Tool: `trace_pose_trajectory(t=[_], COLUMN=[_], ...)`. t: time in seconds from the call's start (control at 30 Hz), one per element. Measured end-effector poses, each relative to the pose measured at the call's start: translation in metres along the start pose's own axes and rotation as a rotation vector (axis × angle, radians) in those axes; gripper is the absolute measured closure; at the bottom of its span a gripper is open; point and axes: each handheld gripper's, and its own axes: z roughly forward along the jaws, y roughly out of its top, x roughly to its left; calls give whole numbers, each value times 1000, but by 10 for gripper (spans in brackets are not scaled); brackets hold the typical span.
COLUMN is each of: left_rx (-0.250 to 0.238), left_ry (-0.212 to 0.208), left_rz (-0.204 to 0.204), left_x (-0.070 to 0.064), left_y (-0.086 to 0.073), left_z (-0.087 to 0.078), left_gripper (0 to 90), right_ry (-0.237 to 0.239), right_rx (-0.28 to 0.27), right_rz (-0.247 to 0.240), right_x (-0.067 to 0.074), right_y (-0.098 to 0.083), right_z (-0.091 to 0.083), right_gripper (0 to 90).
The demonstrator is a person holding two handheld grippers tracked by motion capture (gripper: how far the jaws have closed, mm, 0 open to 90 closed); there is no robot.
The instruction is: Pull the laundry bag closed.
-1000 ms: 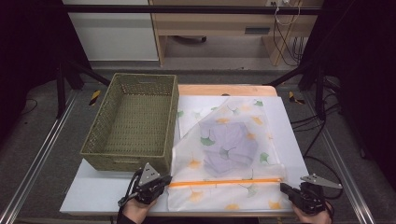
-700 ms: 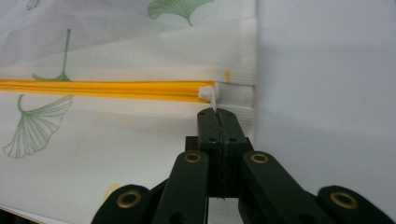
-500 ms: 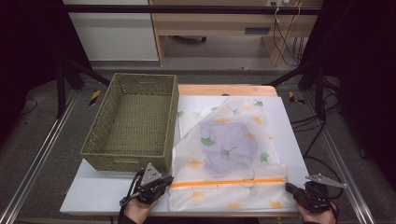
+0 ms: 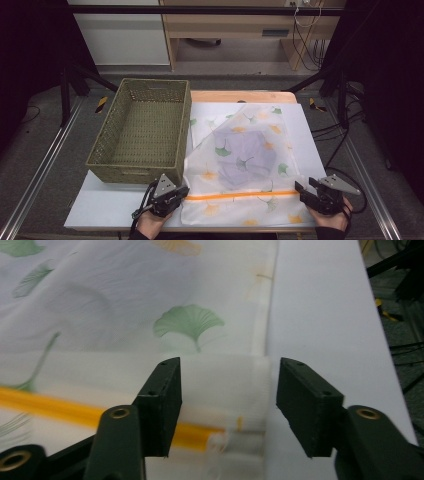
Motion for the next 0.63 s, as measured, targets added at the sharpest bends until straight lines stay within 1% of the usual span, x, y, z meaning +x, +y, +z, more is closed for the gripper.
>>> trace_pose_trajectory(t=[0.03, 0.1, 0.13, 0.17, 0.23, 0.27, 0.3, 0.33, 0.37, 0.4, 0.43, 0.47, 0.5, 0.53, 0.57, 0.6, 0.63], left_rx=[3, 9, 20, 19, 20, 21, 21, 13, 12, 7, -5, -18, -42, -54, -80, -99, -99], left_ry=[1, 9, 11, 11, 13, 14, 14, 19, 27, 37, 47, 55, 63, 65, 61, 57, 57], left_rz=[-3, -4, -3, -4, -2, 4, 9, 16, 30, 44, 56, 67, 82, 83, 68, 62, 62], left_x=[0, 1, 1, 0, 0, 0, 0, -1, -1, -2, -2, -2, -1, 1, 4, 7, 7], left_y=[0, 1, 1, 2, 2, 2, 3, 2, 3, 3, 3, 3, 3, 3, 2, 2, 2], left_z=[1, 5, 6, 7, 8, 8, 8, 7, 5, 1, -3, -8, -15, -20, -27, -32, -32], left_gripper=[862, 862, 863, 863, 862, 862, 862, 858, 849, 830, 767, 695, 638, 579, 542, 511, 490], right_ry=[-14, -12, -8, -6, 3, -7, -1, -8, -6, -9, -21, -26, -25, -17, -11, 0, 14], right_rx=[9, 35, 53, 79, 125, 123, 132, 135, 132, 133, 127, 107, 87, 49, 31, 1, -19], right_rz=[5, 23, 29, 38, 22, -3, 1, 10, 20, 20, 13, 16, 8, 6, 9, 22, 27], right_x=[-4, -10, -12, -13, -12, -11, -11, -12, -13, -13, -12, -11, -12, -11, -11, -10, -10], right_y=[1, 2, 1, 1, 0, 0, 0, 0, 0, 0, 0, 1, 1, 3, 4, 5, 6], right_z=[6, 17, 21, 25, 30, 29, 29, 28, 28, 27, 26, 23, 21, 18, 15, 12, 9], right_gripper=[419, 454, 493, 552, 653, 752, 796, 814, 813, 797, 735, 646, 589, 534, 481, 436, 408])
